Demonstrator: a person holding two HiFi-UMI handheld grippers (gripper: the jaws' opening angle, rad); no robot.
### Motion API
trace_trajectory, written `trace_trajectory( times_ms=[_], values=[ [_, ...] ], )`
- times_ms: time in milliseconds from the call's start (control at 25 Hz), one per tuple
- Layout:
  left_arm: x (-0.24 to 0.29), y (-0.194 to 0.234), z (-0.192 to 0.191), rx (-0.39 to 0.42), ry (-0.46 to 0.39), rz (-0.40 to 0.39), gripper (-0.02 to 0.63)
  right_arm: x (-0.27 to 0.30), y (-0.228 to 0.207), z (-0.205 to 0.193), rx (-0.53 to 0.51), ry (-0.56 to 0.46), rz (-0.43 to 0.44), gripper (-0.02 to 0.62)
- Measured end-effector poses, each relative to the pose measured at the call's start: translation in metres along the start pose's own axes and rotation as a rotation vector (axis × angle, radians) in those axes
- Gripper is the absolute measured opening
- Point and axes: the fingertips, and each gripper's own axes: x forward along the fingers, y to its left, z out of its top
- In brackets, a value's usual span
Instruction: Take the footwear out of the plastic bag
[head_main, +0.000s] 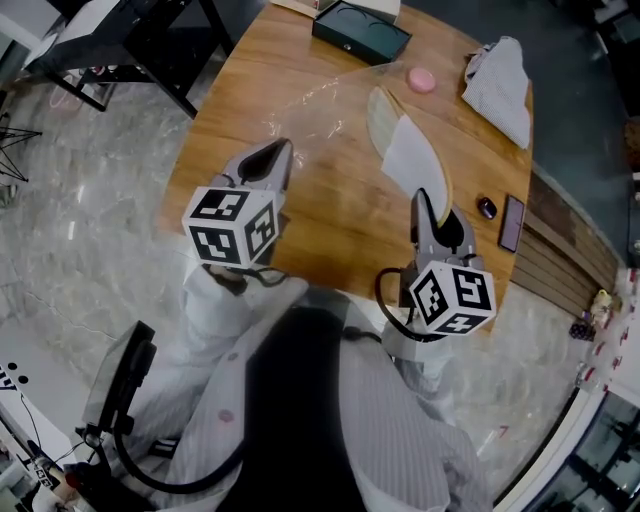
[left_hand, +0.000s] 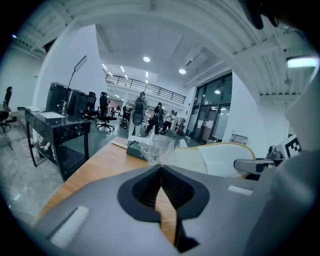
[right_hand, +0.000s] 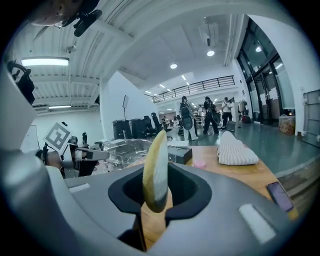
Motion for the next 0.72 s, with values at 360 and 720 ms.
trace_trajectory(
  times_ms=[360, 720],
  values=[
    [-0.007, -0.006, -0.006, 0.005, 0.006, -0.031, 0.002, -0.008, 0.009, 0.001, -0.012, -0.017, 0.000, 0.097],
    [-0.009, -0.007, -0.005, -0.002, 0.015, -0.040, 0.002, -0.013, 0.010, 0.004, -0.016, -0.021, -0.007, 0.097]
  ],
)
